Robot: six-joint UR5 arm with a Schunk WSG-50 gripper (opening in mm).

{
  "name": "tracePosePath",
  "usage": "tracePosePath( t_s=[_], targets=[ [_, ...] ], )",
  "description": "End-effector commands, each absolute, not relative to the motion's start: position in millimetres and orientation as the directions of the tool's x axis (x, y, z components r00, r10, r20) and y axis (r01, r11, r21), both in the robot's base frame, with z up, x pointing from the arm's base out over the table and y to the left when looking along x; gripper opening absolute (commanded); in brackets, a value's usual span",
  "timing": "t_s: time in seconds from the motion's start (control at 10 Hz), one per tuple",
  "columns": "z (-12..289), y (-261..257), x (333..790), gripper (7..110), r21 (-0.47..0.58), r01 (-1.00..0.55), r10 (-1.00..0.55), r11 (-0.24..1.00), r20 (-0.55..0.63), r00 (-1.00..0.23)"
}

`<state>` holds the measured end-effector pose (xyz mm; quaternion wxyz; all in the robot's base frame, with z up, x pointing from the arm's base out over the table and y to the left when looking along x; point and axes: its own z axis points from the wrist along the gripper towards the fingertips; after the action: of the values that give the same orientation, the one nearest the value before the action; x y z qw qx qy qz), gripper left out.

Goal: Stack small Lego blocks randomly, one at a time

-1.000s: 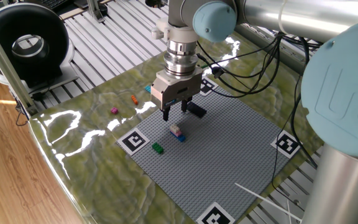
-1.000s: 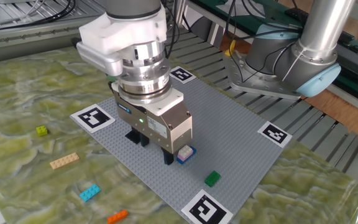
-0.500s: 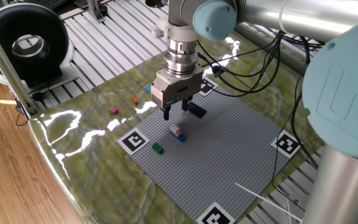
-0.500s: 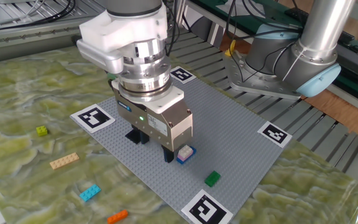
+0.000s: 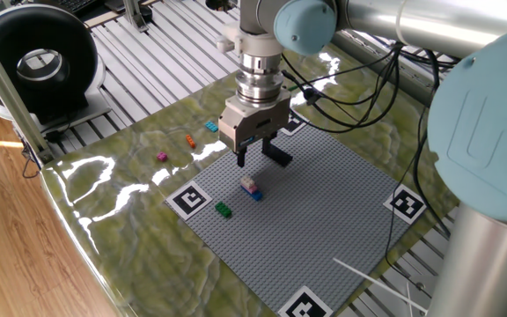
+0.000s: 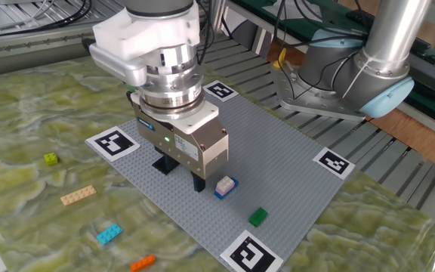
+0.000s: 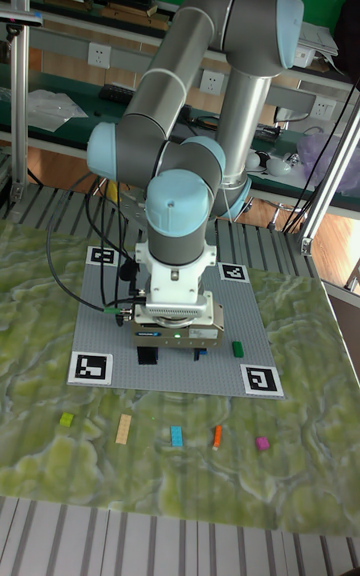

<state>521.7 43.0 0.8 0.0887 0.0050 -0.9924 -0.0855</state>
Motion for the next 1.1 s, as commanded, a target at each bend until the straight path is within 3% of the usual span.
tracePosePath(
  t_s=[0.0, 1.0],
  targets=[
    [0.0, 37.7, 521.6, 66, 0.171, 0.004, -0.026, 0.985, 0.171, -0.985],
    [-1.8, 40.4, 528.1, 66, 0.186, 0.007, -0.024, 0.983, 0.165, -0.986]
  ],
)
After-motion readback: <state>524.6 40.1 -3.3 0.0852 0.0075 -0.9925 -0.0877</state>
